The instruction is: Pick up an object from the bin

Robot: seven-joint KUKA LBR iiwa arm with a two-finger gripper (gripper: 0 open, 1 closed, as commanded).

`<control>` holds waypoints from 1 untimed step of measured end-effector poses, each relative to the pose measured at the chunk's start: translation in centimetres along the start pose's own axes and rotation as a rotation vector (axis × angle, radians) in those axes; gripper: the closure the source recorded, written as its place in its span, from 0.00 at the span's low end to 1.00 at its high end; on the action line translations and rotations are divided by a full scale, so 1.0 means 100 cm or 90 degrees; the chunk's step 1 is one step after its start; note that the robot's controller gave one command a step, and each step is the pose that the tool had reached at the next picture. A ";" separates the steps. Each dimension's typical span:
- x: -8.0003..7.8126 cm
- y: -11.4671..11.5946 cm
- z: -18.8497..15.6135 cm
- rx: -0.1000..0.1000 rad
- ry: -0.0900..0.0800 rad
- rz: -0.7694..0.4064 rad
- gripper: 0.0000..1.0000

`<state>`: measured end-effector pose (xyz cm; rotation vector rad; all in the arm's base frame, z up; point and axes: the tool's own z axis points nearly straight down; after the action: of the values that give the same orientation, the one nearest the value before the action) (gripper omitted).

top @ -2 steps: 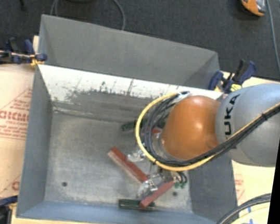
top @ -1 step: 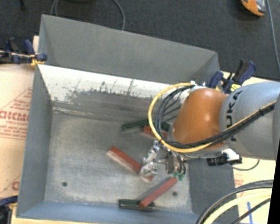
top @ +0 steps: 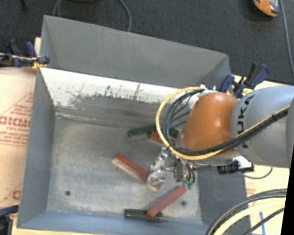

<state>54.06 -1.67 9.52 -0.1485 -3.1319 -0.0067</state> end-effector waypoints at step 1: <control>-0.007 0.011 0.006 0.001 -0.007 -0.008 0.00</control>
Offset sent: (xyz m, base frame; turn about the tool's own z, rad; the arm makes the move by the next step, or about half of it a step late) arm 0.0000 0.0000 0.0000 0.0000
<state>54.84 -0.64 8.88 -0.1298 -3.1434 -0.0025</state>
